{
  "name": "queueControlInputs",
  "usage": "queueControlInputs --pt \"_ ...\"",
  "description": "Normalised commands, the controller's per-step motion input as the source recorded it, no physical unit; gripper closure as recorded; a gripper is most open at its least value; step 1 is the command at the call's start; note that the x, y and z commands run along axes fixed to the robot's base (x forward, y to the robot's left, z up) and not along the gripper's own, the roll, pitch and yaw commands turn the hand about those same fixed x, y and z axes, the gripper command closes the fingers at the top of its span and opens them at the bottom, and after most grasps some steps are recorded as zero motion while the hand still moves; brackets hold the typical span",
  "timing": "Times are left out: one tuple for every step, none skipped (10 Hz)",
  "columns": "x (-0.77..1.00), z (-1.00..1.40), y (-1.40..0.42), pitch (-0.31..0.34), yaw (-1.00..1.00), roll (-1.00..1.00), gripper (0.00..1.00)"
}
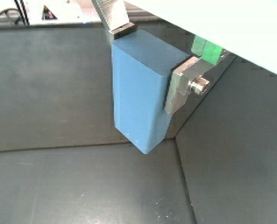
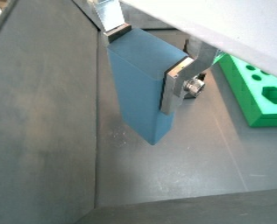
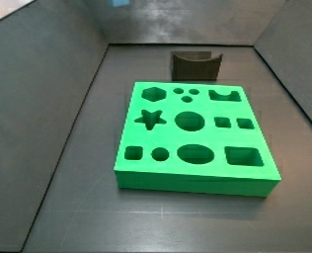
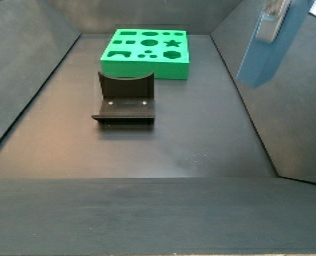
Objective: Pick up the rectangle object. Move up. Move to above the board. Insert the rectangle object.
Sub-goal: Move to above the board.
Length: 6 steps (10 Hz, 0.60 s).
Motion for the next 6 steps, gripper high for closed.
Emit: queueControlInputs --pt "-0.03 0.88 0.00 0.076 0.02 0.06 1.00" --pt "-0.02 0.73 -0.01 0.080 0.02 0.06 1.00" --pt "-0.01 0.58 -0.01 0.081 0.03 0.07 1.00" --pt "-0.01 0.43 -0.01 0.083 0.03 0.08 1.00" --pt "0.00 0.23 -0.01 0.083 0.02 0.07 1.00" --pt "0.25 0.10 -1.00 0.084 -1.00 0.03 1.00"
